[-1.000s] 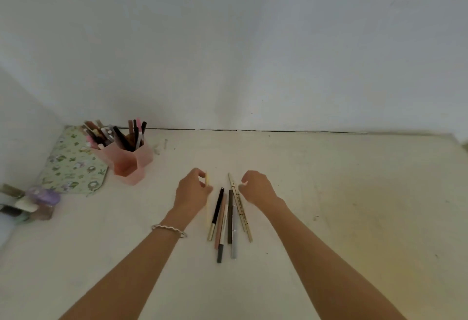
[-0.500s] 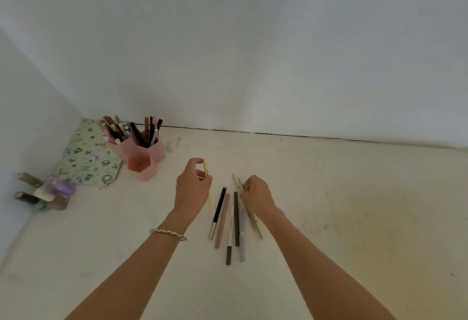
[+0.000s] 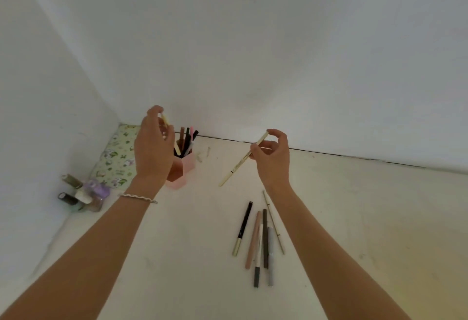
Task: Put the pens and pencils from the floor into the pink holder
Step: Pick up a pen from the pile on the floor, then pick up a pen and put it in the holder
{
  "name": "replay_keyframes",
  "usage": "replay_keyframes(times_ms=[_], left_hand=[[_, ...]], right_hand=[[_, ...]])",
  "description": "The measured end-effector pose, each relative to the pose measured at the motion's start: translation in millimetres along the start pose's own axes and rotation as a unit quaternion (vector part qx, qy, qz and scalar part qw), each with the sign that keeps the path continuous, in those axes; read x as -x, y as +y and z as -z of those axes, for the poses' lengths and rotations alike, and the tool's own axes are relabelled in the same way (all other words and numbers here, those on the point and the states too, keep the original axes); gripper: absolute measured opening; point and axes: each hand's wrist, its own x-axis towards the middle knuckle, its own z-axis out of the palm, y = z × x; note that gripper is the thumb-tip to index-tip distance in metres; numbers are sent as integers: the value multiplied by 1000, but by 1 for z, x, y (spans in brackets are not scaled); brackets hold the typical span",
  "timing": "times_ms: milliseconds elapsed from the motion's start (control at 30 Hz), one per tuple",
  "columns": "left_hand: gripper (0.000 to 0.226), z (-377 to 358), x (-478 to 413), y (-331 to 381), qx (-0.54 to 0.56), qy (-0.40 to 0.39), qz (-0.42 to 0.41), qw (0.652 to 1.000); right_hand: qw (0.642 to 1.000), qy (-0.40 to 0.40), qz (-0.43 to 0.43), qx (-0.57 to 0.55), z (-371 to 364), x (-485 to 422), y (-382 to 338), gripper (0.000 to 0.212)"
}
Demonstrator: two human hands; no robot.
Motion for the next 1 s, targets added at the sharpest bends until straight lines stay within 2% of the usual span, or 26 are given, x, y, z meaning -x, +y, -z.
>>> replay_keyframes(times_ms=[67,133,200,367,500,600,667,700,767,867,933,1000], left_hand=[[25,-6,-1,-10,-122,-19,-80,989],[18,-8,0,-20,-254,-15,-144,956],[24,-6,2,-24,-292,-5,-153,944],[31,14,1,-24,-210,73,-170,960],[35,30,5,-21,-155,68,-166,971],[38,37,13,-19,-133,52,-150,978],[38,36,22,-15,-130,43,-148,979],[36,33,28,-12,-123,35,-145,981],[29,23,44,-3,-83,-13,-123,989],[22,-5,80,15,-52,-185,-44,980],[20,-30,106,26,-70,-327,38,942],[21,-50,129,36,-93,-427,108,893]], right_hand=[[1000,7,16,-3,-13,5,-3,35],[999,5,35,1,-26,8,-6,31],[998,3,60,3,-38,10,-10,28],[982,5,188,8,-82,10,-20,29],[957,-48,262,110,-110,6,-8,28],[904,-113,316,265,-114,5,16,21],[859,-98,365,345,-110,6,29,28],[859,-80,367,349,-105,7,31,33],[886,-41,340,313,-90,7,30,38],[917,0,289,274,-57,2,27,35],[926,22,269,264,-31,-1,24,34],[932,31,253,259,-8,-1,24,33]])
